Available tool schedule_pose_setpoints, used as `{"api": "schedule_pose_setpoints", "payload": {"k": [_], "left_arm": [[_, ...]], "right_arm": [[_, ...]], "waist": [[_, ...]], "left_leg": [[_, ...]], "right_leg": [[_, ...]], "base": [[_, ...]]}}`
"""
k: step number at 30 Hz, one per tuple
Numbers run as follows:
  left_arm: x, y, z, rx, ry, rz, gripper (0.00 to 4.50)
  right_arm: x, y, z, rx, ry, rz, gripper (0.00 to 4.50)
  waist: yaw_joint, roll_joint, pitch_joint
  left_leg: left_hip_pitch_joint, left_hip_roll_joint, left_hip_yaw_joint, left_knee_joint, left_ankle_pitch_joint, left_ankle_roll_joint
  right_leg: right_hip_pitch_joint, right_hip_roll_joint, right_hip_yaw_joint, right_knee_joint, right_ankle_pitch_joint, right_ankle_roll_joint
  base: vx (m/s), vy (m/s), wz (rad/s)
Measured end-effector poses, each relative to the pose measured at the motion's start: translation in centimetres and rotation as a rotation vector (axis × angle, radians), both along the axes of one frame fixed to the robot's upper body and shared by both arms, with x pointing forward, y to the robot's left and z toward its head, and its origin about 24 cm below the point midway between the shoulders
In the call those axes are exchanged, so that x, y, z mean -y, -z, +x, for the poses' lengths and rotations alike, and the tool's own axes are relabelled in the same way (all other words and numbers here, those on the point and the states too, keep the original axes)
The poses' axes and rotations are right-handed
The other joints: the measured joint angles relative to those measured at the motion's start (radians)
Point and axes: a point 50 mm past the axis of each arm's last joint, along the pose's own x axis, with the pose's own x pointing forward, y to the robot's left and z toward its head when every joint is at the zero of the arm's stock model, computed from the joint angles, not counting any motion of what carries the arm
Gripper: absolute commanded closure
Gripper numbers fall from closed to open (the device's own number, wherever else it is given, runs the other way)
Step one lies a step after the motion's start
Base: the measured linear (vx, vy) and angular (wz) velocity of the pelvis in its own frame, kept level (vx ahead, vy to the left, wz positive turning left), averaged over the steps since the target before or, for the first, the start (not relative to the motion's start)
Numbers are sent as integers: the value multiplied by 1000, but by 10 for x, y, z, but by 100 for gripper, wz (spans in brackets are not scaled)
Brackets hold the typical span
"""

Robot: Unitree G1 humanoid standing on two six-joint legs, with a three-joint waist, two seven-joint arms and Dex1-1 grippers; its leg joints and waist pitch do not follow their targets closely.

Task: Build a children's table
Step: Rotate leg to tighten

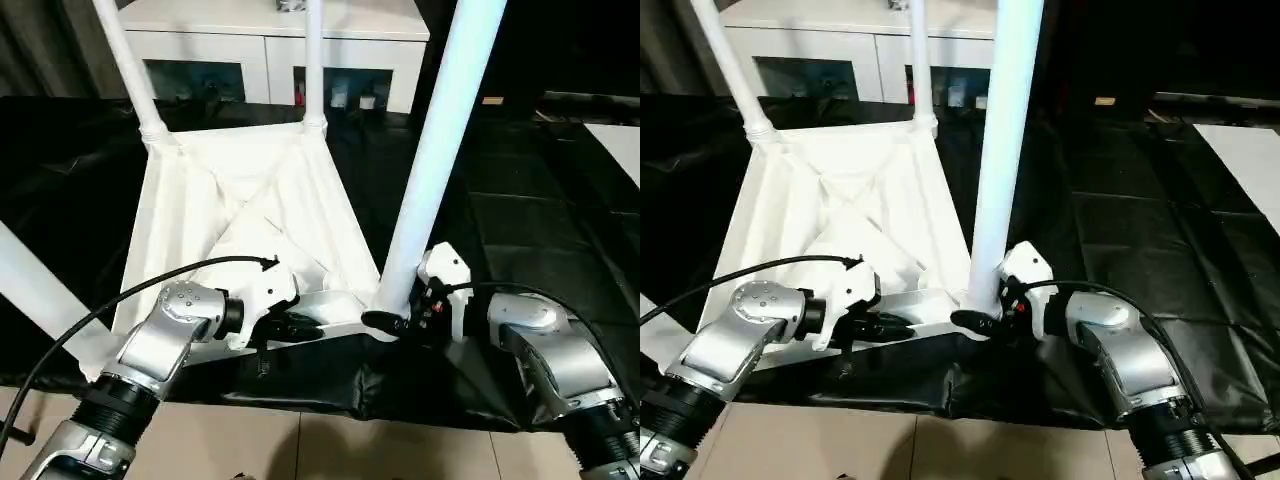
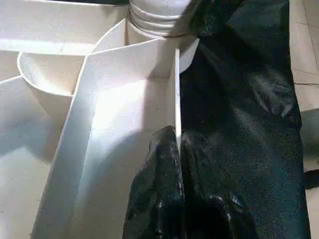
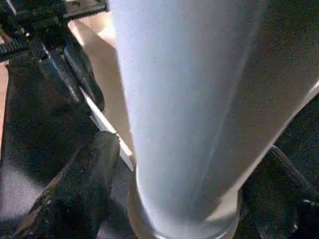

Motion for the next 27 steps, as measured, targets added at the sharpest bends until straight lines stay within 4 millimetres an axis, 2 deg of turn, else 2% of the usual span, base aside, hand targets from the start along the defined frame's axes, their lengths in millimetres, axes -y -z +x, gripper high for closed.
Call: {"api": "schedule_pose_setpoints", "payload": {"k": [9,16,19,22,25,27], "left_arm": [[0,0,0,0,3,-1,450],[0,1,1,8,-13,4,450],[5,3,8,31,-75,9,450],[15,4,15,46,-139,6,450],[29,5,24,41,-227,-7,450],[47,5,33,51,-314,-13,450]], "right_arm": [[3,0,1,6,3,-16,187],[1,3,2,14,31,-9,196],[-6,10,8,26,161,23,196],[-12,13,16,31,305,52,197],[-17,14,27,29,481,65,198],[-22,14,39,15,686,89,198]], "waist": [[1,0,0],[0,0,0],[-8,-2,0],[-17,-3,0],[-20,-2,0],[-21,-2,1]], "left_leg": [[0,0,0,0,0,0],[1,0,0,0,0,0],[5,0,0,0,0,-1],[7,-1,0,-1,0,-2],[7,-2,0,-1,0,-2],[6,-3,-1,-1,1,-3]], "right_leg": [[0,0,0,0,0,0],[3,0,0,0,0,0],[7,0,0,0,0,0],[6,0,2,-1,-1,2],[5,0,3,-1,-1,3],[5,0,3,-1,-1,3]], "base": [[0,0,0],[0,0,0],[0,0,0],[0,0,0],[0,0,0],[0,0,0]]}}
